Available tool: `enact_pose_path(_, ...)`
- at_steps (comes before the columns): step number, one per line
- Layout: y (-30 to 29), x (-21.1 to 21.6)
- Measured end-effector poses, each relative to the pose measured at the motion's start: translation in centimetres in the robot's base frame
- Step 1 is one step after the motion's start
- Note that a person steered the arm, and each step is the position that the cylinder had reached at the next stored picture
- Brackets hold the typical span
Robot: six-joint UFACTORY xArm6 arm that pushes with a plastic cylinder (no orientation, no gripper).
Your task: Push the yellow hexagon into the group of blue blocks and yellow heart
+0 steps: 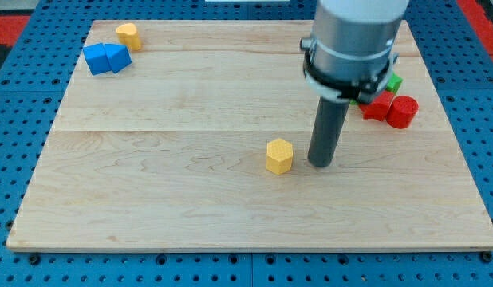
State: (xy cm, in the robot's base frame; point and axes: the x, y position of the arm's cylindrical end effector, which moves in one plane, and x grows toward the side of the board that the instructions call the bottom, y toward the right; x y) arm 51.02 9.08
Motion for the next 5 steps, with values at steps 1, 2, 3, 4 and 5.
enact_pose_path(1,-7.4,-3.4)
enact_pose_path(2,-11.0,-5.9)
enact_pose_path(3,-7.5,-3.9)
enact_pose_path(4,-5.5,0.0)
enact_pose_path(5,-7.6,2.5)
